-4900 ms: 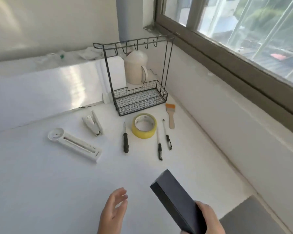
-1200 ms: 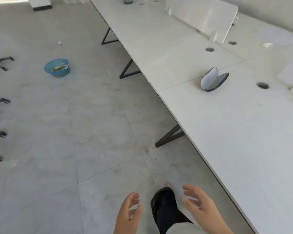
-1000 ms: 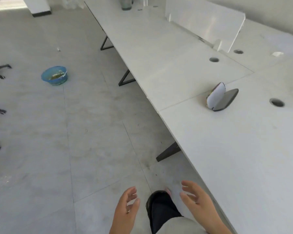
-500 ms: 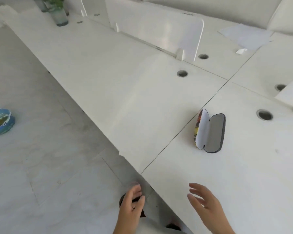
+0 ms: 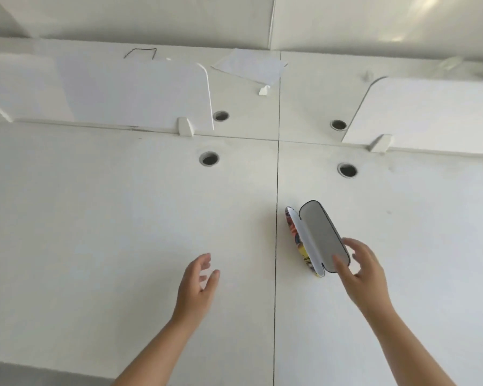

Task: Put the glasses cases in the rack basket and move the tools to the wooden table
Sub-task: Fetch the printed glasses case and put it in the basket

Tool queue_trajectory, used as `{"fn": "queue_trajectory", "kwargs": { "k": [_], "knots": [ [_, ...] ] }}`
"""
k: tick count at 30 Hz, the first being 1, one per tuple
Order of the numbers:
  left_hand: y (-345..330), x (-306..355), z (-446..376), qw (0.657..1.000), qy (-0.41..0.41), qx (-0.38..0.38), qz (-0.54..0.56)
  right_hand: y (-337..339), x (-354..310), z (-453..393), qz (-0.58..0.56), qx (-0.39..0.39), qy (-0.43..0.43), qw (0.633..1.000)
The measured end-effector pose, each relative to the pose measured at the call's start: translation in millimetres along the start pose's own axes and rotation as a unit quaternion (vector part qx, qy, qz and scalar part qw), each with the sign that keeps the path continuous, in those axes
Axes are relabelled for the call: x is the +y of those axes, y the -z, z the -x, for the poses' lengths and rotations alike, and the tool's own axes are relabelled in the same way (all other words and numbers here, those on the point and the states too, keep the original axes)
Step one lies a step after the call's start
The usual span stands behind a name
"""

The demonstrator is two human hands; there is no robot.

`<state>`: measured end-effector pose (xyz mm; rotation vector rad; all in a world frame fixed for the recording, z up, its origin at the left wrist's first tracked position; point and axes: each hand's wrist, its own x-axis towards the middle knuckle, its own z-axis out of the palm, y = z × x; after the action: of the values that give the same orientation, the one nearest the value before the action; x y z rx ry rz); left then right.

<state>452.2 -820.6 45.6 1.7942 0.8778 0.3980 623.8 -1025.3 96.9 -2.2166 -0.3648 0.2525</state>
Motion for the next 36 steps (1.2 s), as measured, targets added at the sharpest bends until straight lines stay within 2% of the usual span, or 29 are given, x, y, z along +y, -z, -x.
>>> {"fn": "queue_trajectory", "kwargs": {
  "k": [2,5,7,10,12,15,17,19,20,21,23,24,25,26,28,30,36],
  "knots": [
    [-5.6,-7.6,-9.6,0.996,-0.037,-0.016,-0.077,-10.1,-0.6,-10.0,0.054,0.013,-0.021,0.998],
    [-19.1,-39.1,-11.0,0.964,-0.097,-0.04,-0.244,-29.7,1.1,-19.0,0.117,-0.06,-0.092,0.987],
    [-25.8,-51.6,-10.7,0.941,-0.119,-0.088,-0.304,-41.0,0.3,-21.7,0.182,-0.101,-0.123,0.97],
    [-25.7,-57.3,-12.7,0.928,-0.124,-0.122,-0.328,-51.0,-2.4,-24.4,0.202,-0.066,-0.148,0.966],
    [-25.8,-60.2,-16.4,0.92,-0.147,-0.106,-0.348,-52.7,-6.2,-28.1,0.209,-0.05,-0.159,0.964],
    [-27.5,-61.4,-17.8,0.913,-0.161,-0.1,-0.361,-49.1,-6.1,-31.3,0.213,-0.065,-0.165,0.961],
    [-29.3,-61.2,-19.5,0.917,-0.163,-0.076,-0.357,-43.8,-2.5,-29.6,0.152,-0.085,-0.19,0.966],
    [-32.8,-53.2,-16.5,0.935,-0.152,-0.067,-0.315,-36.5,0.2,-21.9,-0.002,-0.129,-0.24,0.962],
    [-31.8,-46.1,-16.6,0.95,-0.131,-0.078,-0.271,-31.4,-1.4,-15.1,-0.074,-0.166,-0.26,0.949],
    [-31.1,-34.5,-17.8,0.96,-0.115,-0.111,-0.228,-25.1,-5.0,-7.9,-0.114,-0.205,-0.263,0.936],
    [-25.7,0.9,-18.7,0.982,-0.059,-0.16,-0.083,-11.0,-16.1,5.1,-0.105,-0.27,-0.203,0.935],
    [-25.7,23.1,-21.6,0.976,0.015,-0.214,0.049,-4.2,-23.6,10.5,-0.093,-0.294,-0.157,0.938],
    [-25.5,41.8,-25.1,0.951,0.075,-0.252,0.164,2.7,-31.8,14.6,-0.08,-0.312,-0.113,0.94],
    [-25.2,54.2,-29.4,0.924,0.098,-0.269,0.253,10.7,-41.2,18.6,-0.071,-0.327,-0.068,0.94],
    [-23.0,79.5,-33.1,0.878,0.08,-0.298,0.365,27.4,-55.4,22.9,-0.066,-0.336,-0.008,0.94],
    [-21.3,99.3,-29.0,0.857,0.024,-0.325,0.399,39.0,-59.7,23.4,-0.076,-0.338,0.022,0.938],
    [-20.3,127.2,-15.5,0.875,0.005,-0.285,0.392,47.5,-51.4,19.3,-0.109,-0.334,0.056,0.935]
  ]
}}
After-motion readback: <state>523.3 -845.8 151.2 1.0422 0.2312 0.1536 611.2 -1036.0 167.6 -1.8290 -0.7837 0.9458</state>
